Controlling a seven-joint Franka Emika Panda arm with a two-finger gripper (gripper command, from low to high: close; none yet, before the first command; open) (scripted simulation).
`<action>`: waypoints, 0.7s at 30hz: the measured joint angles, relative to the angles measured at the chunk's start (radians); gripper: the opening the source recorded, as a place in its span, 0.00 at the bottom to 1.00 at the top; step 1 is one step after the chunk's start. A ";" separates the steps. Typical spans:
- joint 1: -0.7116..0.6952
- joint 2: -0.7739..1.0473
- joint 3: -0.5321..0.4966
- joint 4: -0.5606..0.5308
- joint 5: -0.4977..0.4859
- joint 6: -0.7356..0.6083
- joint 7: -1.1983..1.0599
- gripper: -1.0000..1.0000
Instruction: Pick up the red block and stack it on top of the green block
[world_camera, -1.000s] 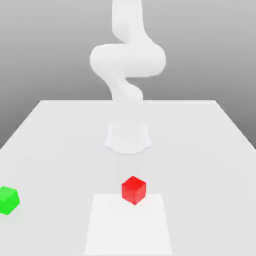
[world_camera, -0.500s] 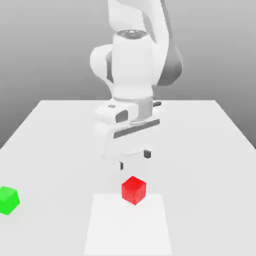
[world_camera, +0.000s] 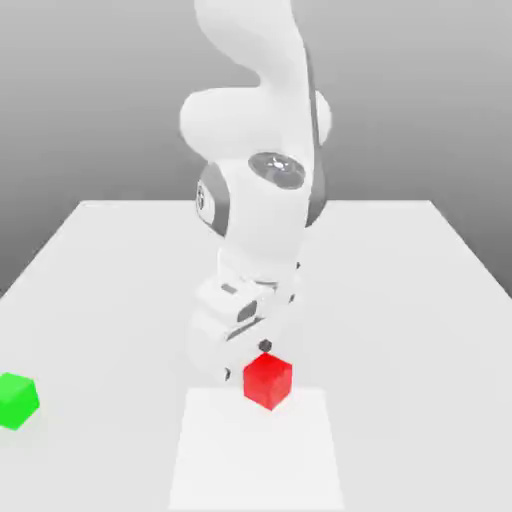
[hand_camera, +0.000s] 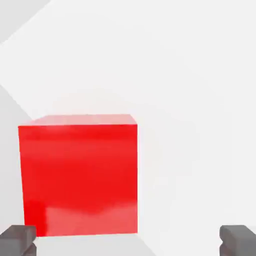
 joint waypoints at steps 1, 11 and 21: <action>0.000 0.012 -0.003 0.003 -0.011 0.007 0.009 0.50; -0.023 0.111 0.025 0.009 0.009 0.112 0.000 0.50; -0.189 0.142 0.219 -0.005 0.153 0.214 -0.108 0.00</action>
